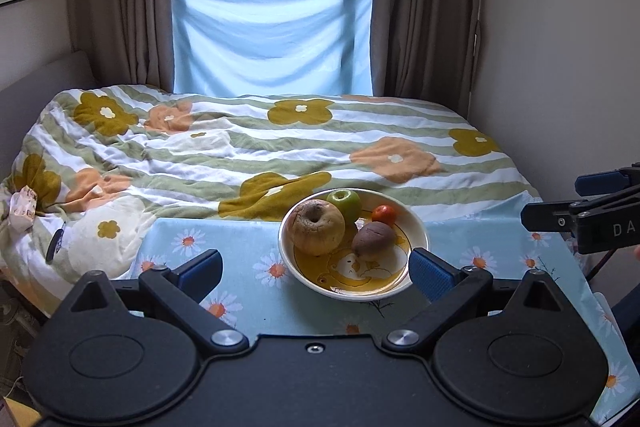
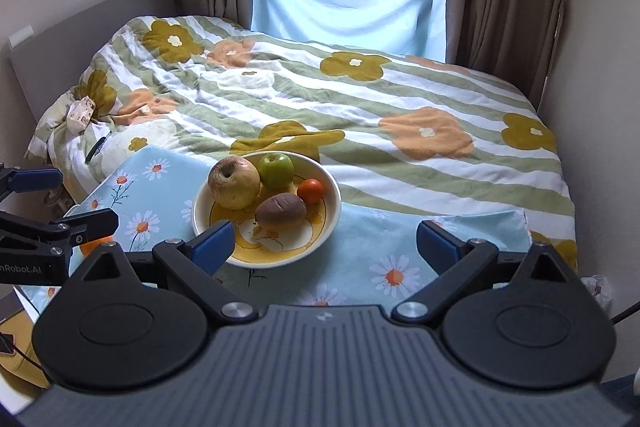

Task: Organize fruits
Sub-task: 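Withdraw both open tools from the bowl toward the remaining fruit, then grasp the large green apple with the left tool while the right tool grasps a large orange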

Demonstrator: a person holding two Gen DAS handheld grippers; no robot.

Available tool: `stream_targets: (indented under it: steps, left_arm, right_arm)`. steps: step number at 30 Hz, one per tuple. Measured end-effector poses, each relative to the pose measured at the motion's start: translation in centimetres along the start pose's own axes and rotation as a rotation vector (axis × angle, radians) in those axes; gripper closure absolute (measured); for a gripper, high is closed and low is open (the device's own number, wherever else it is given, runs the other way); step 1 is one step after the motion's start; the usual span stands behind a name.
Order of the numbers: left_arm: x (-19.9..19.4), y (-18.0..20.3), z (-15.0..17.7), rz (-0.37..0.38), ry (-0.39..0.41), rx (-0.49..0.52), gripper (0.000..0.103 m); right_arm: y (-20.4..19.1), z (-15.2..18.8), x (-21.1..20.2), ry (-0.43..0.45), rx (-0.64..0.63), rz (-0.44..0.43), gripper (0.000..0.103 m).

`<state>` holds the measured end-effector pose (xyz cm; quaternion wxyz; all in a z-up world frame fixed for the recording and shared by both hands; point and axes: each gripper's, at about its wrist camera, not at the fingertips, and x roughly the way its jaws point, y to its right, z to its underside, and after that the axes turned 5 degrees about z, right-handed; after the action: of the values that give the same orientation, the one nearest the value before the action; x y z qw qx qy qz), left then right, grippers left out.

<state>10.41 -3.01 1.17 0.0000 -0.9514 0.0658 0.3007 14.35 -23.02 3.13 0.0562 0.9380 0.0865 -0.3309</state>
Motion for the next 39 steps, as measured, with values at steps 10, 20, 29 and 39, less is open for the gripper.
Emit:
stream_targets:
  steps: [10,20,29,39]
  left_arm:
    - [-2.0,4.5,4.0,-0.09,0.002,-0.041,0.002]
    - [1.6,6.6,8.1,-0.158,-0.038,-0.057,0.003]
    - [5.8,6.7,9.9,-0.189,-0.08,-0.081,0.008]
    - [8.7,6.1,10.9,-0.194,-0.145,-0.094,0.029]
  right_arm:
    - [4.1,5.2,-3.0,0.006,0.019,-0.019,0.0]
    - [9.3,10.2,-0.7,-0.02,0.095,0.012,0.0]
    - [10.8,12.6,3.4,-0.064,0.125,0.023,0.0]
    - [10.6,13.8,6.9,-0.104,0.131,0.009,0.0]
